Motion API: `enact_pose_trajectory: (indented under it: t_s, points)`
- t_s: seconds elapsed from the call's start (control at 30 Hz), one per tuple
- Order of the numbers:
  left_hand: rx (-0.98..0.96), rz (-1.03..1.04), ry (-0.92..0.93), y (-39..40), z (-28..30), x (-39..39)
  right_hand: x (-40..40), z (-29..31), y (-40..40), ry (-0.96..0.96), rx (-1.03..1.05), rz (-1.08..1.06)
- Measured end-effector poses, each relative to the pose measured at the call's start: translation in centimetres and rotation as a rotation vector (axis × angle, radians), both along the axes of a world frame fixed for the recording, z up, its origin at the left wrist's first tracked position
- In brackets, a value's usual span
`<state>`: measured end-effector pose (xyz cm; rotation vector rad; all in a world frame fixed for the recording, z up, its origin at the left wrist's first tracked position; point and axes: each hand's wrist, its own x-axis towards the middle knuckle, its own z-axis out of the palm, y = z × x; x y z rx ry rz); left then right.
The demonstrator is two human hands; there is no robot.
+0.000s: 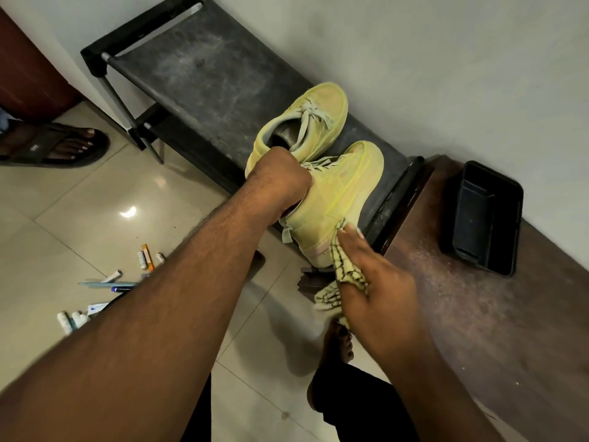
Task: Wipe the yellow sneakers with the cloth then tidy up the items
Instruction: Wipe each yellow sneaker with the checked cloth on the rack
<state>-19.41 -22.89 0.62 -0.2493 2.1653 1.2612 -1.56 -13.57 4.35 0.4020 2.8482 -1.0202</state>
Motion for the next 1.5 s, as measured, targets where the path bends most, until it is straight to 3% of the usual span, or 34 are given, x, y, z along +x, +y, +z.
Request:
enact_pose_trajectory:
  t_s: [0.23,0.43,0.57,0.67,0.83,1.03,1.23,1.37,1.5]
  points:
    - [0.002,-0.013,-0.009,0.2,0.1,0.1,-4.2,-1.6,1.0,-0.02,0.016,-0.206]
    - [-0.053,-0.023,0.023,0.0,-0.6,-0.4,-0.9,-1.7,-0.3,0.067,-0.138,-0.1]
    - [-0.066,-0.038,0.066,0.5,-0.5,-0.2,-3.6,-3.4,1.0,0.062,-0.159,-0.246]
    - [-0.097,-0.045,0.088,0.6,-0.6,-0.1,-4.5,-3.3,1.3,0.043,-0.115,-0.288]
    - [-0.086,-0.063,0.066,0.3,-0.7,-0.4,-1.7,-2.4,-1.6,0.066,0.005,-0.031]
    - [-0.112,-0.097,0.11,0.8,-0.7,0.0,-6.2,-2.7,0.8,0.025,-0.049,-0.347]
    - [-0.102,-0.093,0.087,0.3,-0.5,-0.1,-2.2,-1.1,-1.7,-0.022,-0.047,-0.098]
    - [-0.09,-0.115,0.094,0.6,-0.3,0.1,-3.9,-1.6,-0.4,-0.023,-0.009,-0.191]
    - [-0.095,-0.106,0.105,0.8,0.0,0.3,-7.0,-2.2,2.0,-0.065,0.158,-0.21]
